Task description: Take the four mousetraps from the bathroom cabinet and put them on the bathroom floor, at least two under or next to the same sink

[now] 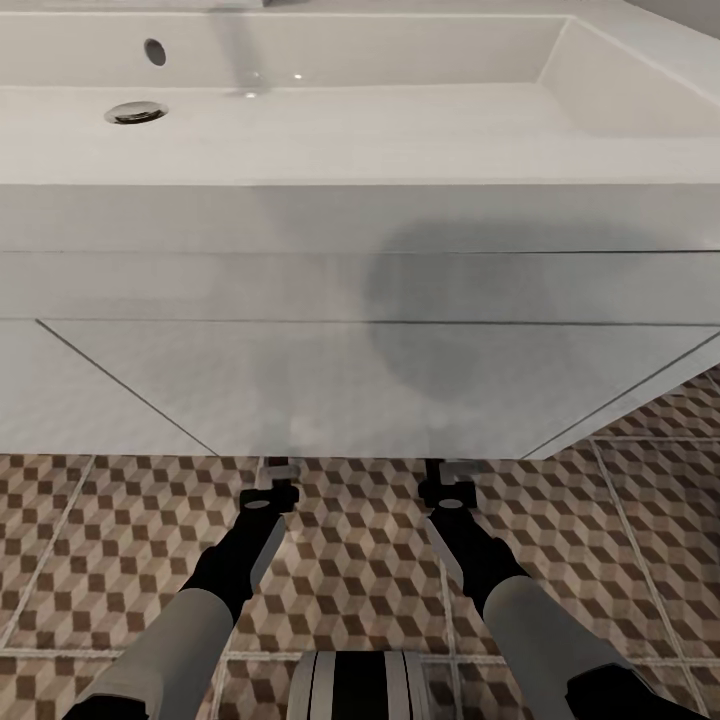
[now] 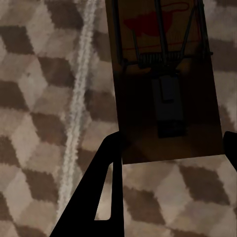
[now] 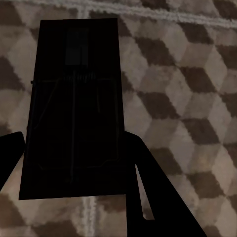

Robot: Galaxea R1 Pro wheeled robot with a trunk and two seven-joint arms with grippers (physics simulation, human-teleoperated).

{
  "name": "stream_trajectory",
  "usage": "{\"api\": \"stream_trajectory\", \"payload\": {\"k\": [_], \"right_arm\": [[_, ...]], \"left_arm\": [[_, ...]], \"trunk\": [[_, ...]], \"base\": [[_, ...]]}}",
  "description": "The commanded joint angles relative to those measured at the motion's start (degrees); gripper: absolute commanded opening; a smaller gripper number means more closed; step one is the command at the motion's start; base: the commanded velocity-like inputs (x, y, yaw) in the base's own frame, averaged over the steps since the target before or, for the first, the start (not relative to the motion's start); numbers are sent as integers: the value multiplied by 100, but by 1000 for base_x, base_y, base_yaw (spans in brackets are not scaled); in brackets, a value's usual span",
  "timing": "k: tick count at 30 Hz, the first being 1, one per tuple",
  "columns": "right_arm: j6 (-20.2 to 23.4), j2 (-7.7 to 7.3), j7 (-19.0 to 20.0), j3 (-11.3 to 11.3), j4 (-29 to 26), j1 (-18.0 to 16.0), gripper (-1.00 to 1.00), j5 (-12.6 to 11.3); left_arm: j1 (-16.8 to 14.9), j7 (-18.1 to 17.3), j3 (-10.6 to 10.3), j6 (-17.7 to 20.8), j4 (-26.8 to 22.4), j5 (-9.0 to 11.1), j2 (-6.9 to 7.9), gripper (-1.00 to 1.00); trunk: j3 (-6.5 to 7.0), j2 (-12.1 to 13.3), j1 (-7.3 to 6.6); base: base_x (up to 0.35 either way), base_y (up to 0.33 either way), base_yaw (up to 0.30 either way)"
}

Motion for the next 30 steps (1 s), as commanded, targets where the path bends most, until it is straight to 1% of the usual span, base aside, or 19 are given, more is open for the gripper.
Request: {"api": "stream_trajectory", "payload": {"k": [1, 9, 21, 25, 27, 30], "right_arm": [[29, -5, -50, 38, -8, -2, -100, -53], [32, -6, -50, 38, -8, -2, -100, -53], [32, -14, -50, 38, 2, -2, -100, -66], [1, -10, -50, 47, 313, -2, -100, -68], [-17, -12, -50, 42, 609, -2, -100, -55], [-25, -12, -50, 39, 785, -2, -100, -47]], "left_arm": [[-1, 50, -26, 33, -9, 11, 5, -100], [0, 37, -27, 10, -8, 10, 23, -100], [-1, 34, -27, 53, 14, 11, 23, -100], [0, 29, -22, 102, 49, 28, 30, -100], [0, 27, -20, 174, 60, 34, 37, -100], [-14, 26, -13, 239, 105, 58, 57, -100]], "trunk": [[-4, -1, -1], [-4, -1, -1], [-4, -1, -1], [-4, -1, -1], [-4, -1, -1], [-4, -1, -1]], "base": [[0, 0, 0], [125, 0, 0], [14, 0, 0], [0, 0, 0], [0, 0, 0], [0, 0, 0]]}}
